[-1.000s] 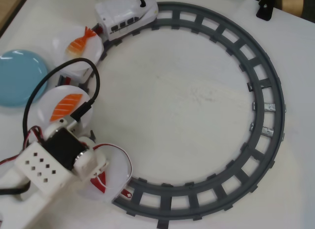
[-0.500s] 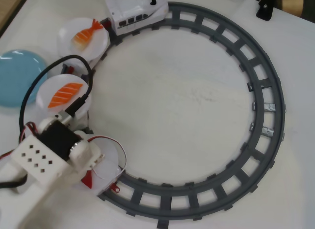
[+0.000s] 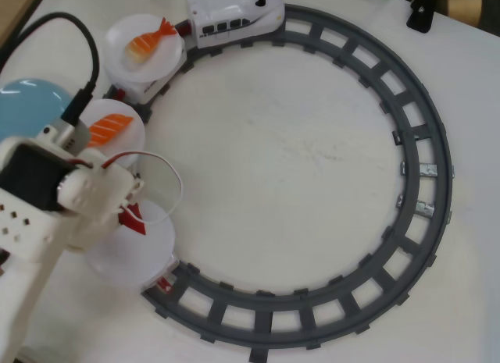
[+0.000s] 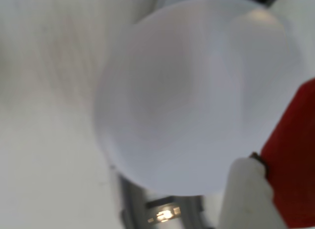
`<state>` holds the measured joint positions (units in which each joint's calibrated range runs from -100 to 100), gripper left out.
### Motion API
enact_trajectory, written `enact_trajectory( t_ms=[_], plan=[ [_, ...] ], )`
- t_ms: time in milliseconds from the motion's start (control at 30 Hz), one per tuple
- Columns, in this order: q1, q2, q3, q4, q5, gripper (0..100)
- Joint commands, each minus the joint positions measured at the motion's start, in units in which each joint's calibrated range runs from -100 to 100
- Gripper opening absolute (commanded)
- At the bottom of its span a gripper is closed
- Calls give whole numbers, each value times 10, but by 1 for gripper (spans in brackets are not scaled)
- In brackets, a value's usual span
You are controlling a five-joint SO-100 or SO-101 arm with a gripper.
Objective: Pick up the sushi from the Shinkansen and put it on the blue dish
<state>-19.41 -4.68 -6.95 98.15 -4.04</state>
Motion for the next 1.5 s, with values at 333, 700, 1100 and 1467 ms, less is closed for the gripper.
enact_trajectory(
  t_ms=[333,700,1100,1467],
  plan=[
    [-190,75,-162,11,-3,3],
    [-287,216,-303,11,-1,3],
    [-356,372,-447,11,1,3],
    [-359,521,-597,10,2,3]
  ],
)
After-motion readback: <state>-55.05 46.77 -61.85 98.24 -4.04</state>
